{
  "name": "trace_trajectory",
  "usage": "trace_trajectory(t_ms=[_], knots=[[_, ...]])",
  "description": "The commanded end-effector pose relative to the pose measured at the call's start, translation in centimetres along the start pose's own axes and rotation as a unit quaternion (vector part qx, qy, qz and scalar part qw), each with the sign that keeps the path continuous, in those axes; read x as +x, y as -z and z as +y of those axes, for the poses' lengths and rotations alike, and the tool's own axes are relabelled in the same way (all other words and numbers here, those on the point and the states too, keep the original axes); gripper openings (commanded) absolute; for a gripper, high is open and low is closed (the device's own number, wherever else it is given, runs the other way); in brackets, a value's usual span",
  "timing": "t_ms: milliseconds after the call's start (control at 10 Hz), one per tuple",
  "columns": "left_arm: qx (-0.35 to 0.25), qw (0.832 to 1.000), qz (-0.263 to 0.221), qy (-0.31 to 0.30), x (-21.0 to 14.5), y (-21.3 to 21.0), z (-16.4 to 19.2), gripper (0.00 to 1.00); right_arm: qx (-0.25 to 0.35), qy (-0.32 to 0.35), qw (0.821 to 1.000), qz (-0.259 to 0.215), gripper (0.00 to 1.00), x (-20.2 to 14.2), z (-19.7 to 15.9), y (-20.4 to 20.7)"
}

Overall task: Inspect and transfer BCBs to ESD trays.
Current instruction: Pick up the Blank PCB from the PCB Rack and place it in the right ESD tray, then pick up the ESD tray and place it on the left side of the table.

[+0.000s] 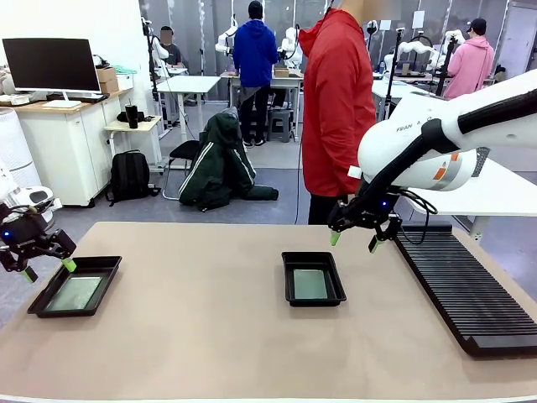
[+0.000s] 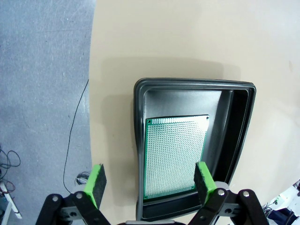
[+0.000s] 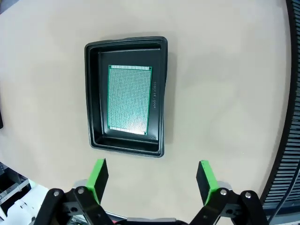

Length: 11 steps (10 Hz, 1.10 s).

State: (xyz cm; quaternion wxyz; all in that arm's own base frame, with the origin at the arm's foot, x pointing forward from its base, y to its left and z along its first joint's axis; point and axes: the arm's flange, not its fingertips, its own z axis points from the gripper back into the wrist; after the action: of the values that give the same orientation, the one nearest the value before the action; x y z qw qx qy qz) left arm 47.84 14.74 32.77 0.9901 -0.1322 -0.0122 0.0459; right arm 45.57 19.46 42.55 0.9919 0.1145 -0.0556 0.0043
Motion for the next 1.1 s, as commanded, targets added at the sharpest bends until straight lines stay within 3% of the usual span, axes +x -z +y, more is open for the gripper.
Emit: trace_trajectory(t_ms=[0,1000], knots=[[-0.003,1.000,-0.004,0.002,0.03,0.13,0.07,1.00,-0.017,0.016,1.000,0.001,1.00,0.01,-0.12,-0.27],[-0.003,1.000,-0.004,0.002,0.03,0.13,0.07,1.00,0.000,0.000,1.000,0.000,1.00,0.00,0.00,0.00]])
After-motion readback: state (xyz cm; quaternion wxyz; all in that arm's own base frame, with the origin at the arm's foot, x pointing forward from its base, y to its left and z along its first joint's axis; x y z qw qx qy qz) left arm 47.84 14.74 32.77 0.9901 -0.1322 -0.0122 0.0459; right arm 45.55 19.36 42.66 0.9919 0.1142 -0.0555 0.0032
